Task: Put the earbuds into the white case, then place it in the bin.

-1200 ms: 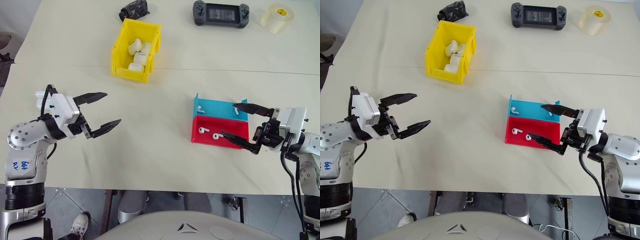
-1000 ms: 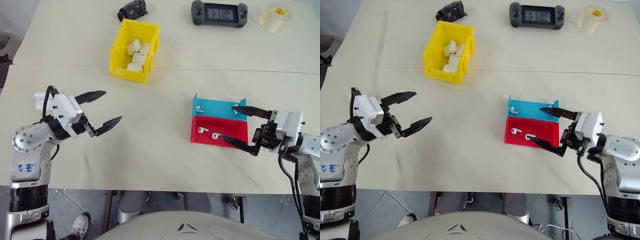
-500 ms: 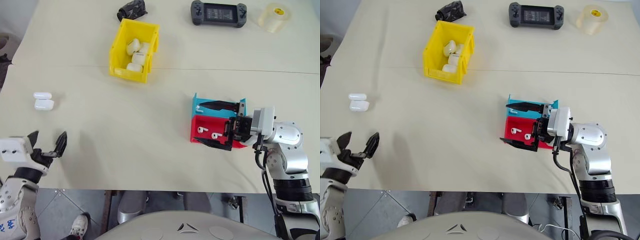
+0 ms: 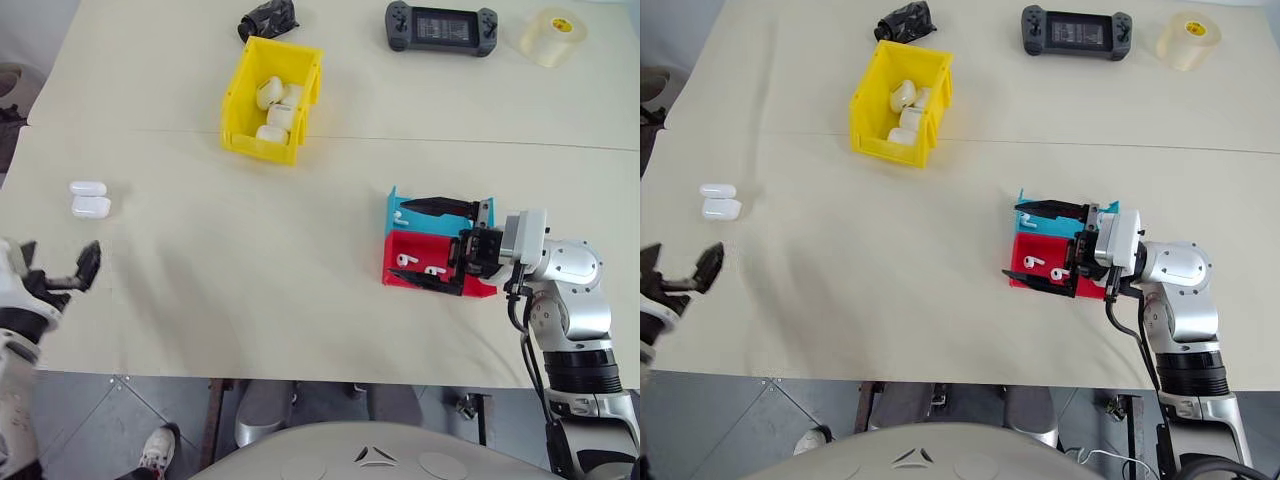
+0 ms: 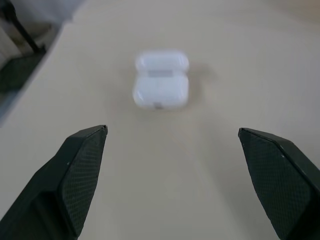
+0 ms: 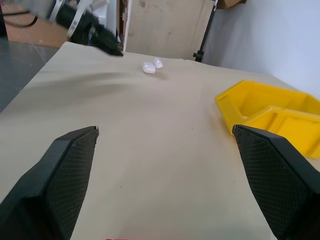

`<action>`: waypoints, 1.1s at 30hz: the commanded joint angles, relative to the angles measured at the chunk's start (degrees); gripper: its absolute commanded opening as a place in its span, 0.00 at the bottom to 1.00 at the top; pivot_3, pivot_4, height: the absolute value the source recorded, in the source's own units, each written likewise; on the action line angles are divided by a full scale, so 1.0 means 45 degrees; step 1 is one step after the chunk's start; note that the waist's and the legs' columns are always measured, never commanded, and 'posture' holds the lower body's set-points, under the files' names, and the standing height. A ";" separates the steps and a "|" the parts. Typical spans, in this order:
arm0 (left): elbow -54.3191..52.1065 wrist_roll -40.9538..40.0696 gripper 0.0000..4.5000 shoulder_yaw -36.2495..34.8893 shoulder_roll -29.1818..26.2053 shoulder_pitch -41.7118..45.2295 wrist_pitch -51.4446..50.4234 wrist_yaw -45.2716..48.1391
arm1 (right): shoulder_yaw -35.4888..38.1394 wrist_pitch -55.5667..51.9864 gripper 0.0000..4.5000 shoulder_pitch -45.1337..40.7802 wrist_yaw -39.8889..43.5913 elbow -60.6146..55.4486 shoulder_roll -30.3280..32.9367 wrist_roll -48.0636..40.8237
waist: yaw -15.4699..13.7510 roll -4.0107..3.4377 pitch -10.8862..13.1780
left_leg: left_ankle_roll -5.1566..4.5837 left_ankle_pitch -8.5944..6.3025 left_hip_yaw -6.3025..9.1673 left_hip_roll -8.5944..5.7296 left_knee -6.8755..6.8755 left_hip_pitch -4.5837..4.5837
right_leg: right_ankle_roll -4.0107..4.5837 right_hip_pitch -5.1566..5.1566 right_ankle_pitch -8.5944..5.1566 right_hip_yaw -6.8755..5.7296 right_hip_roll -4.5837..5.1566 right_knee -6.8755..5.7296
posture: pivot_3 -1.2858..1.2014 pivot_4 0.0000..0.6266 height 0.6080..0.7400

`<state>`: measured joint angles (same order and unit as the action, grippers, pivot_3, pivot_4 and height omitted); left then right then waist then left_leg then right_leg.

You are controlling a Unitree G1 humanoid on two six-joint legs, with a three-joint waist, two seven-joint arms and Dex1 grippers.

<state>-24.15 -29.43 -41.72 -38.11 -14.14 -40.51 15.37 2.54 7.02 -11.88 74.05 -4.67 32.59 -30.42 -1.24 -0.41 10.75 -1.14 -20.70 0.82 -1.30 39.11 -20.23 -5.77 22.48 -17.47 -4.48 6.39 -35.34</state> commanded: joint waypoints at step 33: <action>1.2983 0.4207 0.99 0.9440 -0.4984 1.2230 -0.2579 0.5729 | -0.0440 -0.1350 1.00 0.0179 -0.1203 -0.2395 -0.0294 -0.0327 | 0.0197 0.0002 0.0026 | -0.0002 -0.0003 -0.0039 -0.0005 0.0012 -0.0051 | -0.0007 0.0074 0.0001 -0.0005 -0.0055 -0.0105 | 0.52 0.24 1.00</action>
<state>33.02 -12.08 1.17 -60.34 39.86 -52.35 41.37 0.28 0.09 -10.86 69.02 -13.39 31.55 -31.49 -0.35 -0.41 10.86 -1.15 -20.71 0.65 -1.32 39.17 -20.45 -5.80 22.81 -17.47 -4.50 6.14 -35.82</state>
